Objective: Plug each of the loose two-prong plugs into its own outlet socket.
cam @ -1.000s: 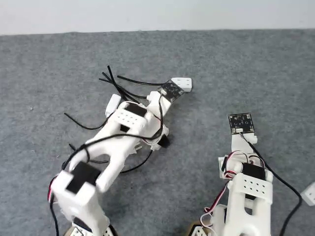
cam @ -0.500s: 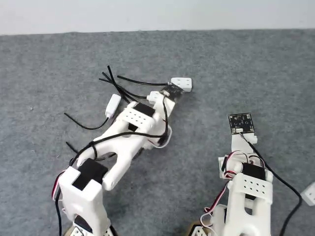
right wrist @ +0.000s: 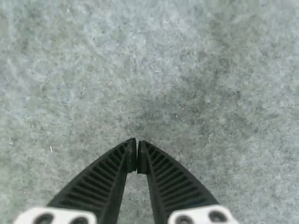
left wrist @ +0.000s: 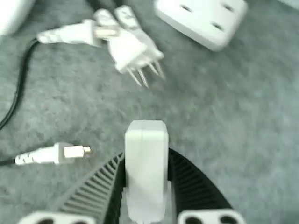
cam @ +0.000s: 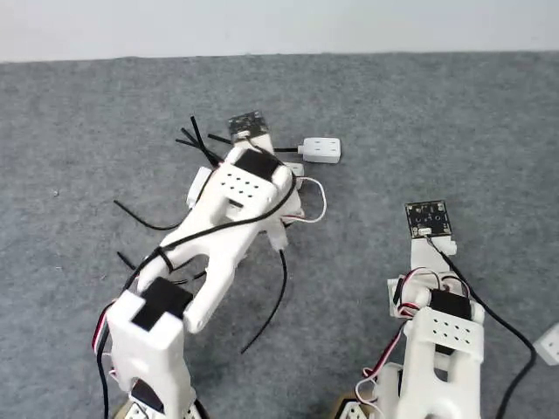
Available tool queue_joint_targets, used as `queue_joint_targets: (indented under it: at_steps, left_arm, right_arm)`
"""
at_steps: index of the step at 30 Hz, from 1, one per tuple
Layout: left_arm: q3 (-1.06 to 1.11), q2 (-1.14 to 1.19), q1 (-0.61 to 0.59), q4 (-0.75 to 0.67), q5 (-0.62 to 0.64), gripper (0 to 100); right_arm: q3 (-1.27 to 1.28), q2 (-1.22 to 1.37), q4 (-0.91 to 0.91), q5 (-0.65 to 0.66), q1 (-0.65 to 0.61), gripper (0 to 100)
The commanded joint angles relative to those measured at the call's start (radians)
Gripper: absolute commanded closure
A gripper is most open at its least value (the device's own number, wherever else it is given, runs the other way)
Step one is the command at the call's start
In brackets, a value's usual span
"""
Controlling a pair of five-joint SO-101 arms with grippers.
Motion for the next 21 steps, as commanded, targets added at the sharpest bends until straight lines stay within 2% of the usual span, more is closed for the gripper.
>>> queue_joint_targets:
  at_steps: [1, 4, 9, 11, 14, 16, 21]
  left_arm:
    - [-0.041, 0.043, -0.026, -0.029, 0.04, 99]
    - [-0.041, 0.103, -0.031, -0.037, 0.02, 99]
    - [-0.036, 0.144, -0.025, -0.086, -0.144, 96]
    - [-0.036, 0.146, -0.014, -0.077, -0.144, 87]
    - [-0.036, 0.144, 0.003, -0.054, -0.115, 65]
    - [-0.036, 0.141, 0.018, -0.051, -0.13, 54]
    - [-0.054, 0.11, 0.028, -0.008, -0.175, 55]
  right_arm:
    - [-0.006, -0.027, -0.015, 0.009, -0.007, 98.3]
    - [-0.006, -0.027, -0.015, 0.011, -0.007, 98.3]
    - [-0.006, -0.027, -0.015, 0.011, -0.007, 98.3]
    - [-0.006, -0.027, -0.015, 0.011, -0.007, 98.3]
    - [-0.006, -0.025, -0.015, 0.011, -0.007, 98.3]
    - [-0.006, -0.025, -0.015, 0.011, -0.007, 98.3]
    - [-0.006, -0.024, -0.016, 0.011, -0.007, 98.3]
